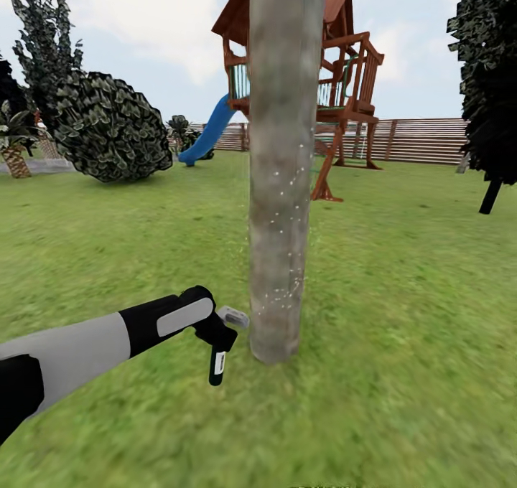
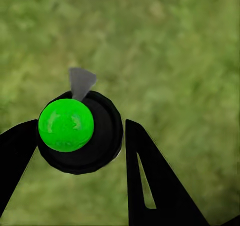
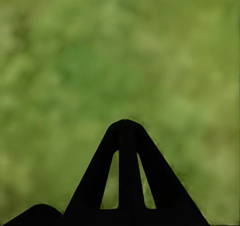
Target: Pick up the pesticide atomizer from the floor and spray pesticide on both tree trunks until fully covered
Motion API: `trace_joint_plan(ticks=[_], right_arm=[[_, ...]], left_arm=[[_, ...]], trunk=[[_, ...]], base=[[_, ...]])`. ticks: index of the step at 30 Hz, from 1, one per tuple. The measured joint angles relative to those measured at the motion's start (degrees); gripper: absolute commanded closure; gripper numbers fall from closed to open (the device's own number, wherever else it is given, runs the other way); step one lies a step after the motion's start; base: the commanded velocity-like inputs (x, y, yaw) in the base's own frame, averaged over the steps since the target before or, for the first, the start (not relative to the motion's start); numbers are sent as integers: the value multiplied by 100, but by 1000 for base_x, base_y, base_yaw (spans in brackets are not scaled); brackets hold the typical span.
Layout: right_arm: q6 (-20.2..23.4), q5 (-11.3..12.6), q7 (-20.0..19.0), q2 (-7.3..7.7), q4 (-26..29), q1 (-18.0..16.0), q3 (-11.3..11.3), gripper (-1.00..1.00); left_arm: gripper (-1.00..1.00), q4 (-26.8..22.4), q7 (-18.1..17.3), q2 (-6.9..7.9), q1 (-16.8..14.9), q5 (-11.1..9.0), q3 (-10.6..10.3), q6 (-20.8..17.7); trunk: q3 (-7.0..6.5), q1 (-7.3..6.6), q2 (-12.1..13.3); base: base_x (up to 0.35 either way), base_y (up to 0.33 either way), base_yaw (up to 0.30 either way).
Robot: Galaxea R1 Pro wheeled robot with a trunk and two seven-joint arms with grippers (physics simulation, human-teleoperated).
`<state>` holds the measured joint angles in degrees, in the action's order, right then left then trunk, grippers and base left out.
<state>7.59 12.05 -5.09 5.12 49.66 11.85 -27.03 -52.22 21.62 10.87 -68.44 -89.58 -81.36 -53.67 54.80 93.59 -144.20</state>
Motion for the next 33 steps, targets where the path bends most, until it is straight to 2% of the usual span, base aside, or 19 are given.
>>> trace_joint_plan(ticks=[11, 13, 22, 23, 27, 29, 33], right_arm=[[5, -9, 3, -3, 16, -3, -2, 100], [8, -15, 17, -4, 43, -18, -7, 100], [25, -8, 45, -29, 108, -129, 105, 100], [67, -7, 41, -29, 122, -194, 141, 100], [769, -7, 9, -11, 145, -601, 227, 100], [824, -9, -3, -10, 140, -635, 233, 100], [769, -12, -12, -11, 127, -655, 243, 100]], left_arm=[[100, -3, -2, -3, 46, 12, 0, -1], [100, -3, -2, 1, 46, 77, 0, -5], [100, -17, -27, 2, 140, 121, 4, -1], [100, -18, -31, 3, 145, 129, 4, -2], [100, -42, -39, 6, 153, 130, 3, -2], [100, -47, -43, 9, 152, 132, 1, -3], [100, -67, -50, 122, 152, 139, -1, -6]], trunk=[[0, -2, 0], [-1, -2, 0], [-14, 0, 0], [-15, 0, 0], [-19, 0, 0], [-24, 0, 0], [-34, 0, 0]], base=[[167, 308, -239], [173, 257, -240], [25, 37, -233], [1, 1, -223], [0, 40, -228], [0, 224, -234], [0, 307, -235]])
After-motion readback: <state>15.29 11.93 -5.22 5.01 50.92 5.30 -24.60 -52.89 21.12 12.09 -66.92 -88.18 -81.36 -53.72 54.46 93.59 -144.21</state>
